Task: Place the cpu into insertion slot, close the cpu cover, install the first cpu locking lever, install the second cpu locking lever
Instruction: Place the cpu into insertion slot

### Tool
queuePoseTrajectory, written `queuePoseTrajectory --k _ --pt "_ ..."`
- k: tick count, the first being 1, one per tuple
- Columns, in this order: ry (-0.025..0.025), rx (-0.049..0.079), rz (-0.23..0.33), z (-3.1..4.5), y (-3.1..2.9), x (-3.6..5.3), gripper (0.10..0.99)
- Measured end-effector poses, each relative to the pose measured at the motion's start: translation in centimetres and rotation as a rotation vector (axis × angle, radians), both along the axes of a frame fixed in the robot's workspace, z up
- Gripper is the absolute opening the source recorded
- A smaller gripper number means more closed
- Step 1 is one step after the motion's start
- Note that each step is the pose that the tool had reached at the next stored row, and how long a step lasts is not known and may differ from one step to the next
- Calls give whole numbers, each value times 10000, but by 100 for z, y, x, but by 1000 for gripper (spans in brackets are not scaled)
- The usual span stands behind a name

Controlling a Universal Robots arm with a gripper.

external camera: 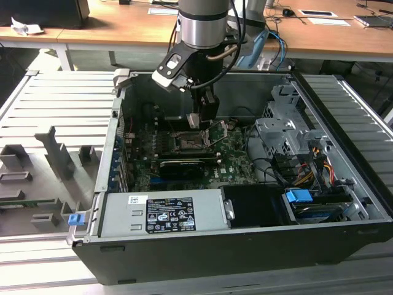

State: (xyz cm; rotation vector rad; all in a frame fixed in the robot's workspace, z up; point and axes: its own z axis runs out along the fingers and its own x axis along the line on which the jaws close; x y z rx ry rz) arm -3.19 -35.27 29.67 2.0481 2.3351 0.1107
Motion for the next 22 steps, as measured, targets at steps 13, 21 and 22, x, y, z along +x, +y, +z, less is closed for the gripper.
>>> queuePoseTrajectory --k 13,21,22 --pt "1 -1 -682 -70 1 -6 529" --pt "2 -1 -682 -108 1 -7 529" --pt "2 -1 -682 -112 1 -7 529"
